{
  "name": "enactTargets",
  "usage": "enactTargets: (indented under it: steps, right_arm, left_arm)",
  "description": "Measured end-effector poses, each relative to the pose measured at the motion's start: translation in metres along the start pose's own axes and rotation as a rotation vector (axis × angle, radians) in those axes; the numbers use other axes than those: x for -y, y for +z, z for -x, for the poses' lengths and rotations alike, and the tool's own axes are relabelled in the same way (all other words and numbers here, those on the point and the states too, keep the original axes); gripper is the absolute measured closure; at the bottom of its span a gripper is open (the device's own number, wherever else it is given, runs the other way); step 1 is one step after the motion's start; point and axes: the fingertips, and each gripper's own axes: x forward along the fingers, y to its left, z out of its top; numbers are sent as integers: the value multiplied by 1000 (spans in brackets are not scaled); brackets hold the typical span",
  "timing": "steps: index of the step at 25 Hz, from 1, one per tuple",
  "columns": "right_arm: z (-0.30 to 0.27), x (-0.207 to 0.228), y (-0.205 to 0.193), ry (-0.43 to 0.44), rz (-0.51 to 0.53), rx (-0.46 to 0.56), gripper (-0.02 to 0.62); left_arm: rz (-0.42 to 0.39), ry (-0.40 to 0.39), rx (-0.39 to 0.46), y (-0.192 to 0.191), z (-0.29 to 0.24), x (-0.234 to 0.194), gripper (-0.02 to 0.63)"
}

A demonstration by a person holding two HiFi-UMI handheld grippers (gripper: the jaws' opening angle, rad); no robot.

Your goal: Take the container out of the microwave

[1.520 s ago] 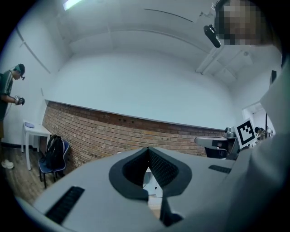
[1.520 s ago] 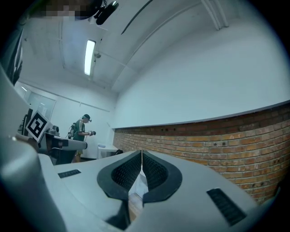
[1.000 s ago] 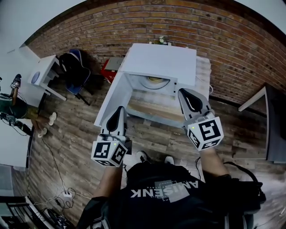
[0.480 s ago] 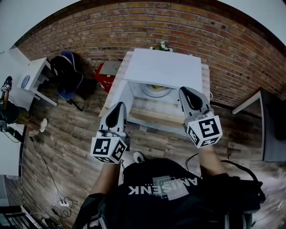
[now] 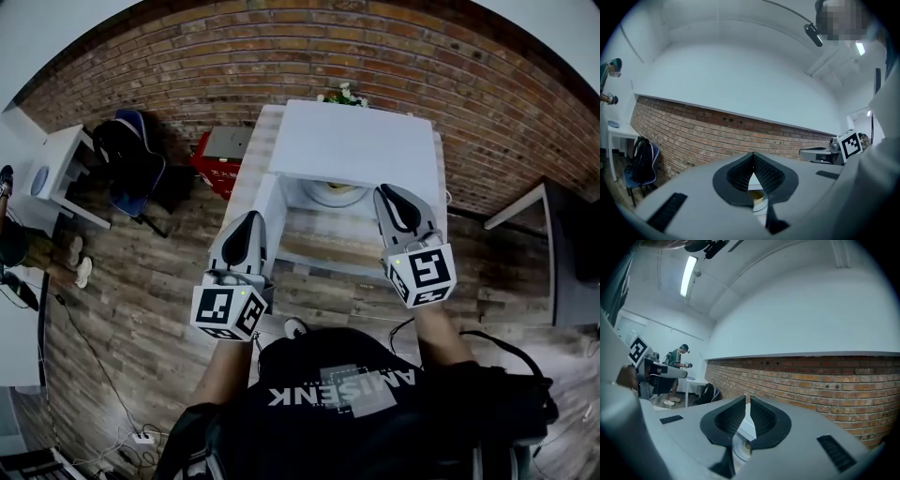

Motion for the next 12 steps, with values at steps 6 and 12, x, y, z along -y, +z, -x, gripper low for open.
enactTargets:
  steps: [6, 12]
  right_arm:
    - [-19, -14, -23, -15, 7, -60, 428]
    - [-32, -14, -53, -34, 72, -71, 426]
  left_arm:
    - [13, -65, -19, -14, -14, -15, 595]
    - [43, -63, -55, -32, -30, -29, 595]
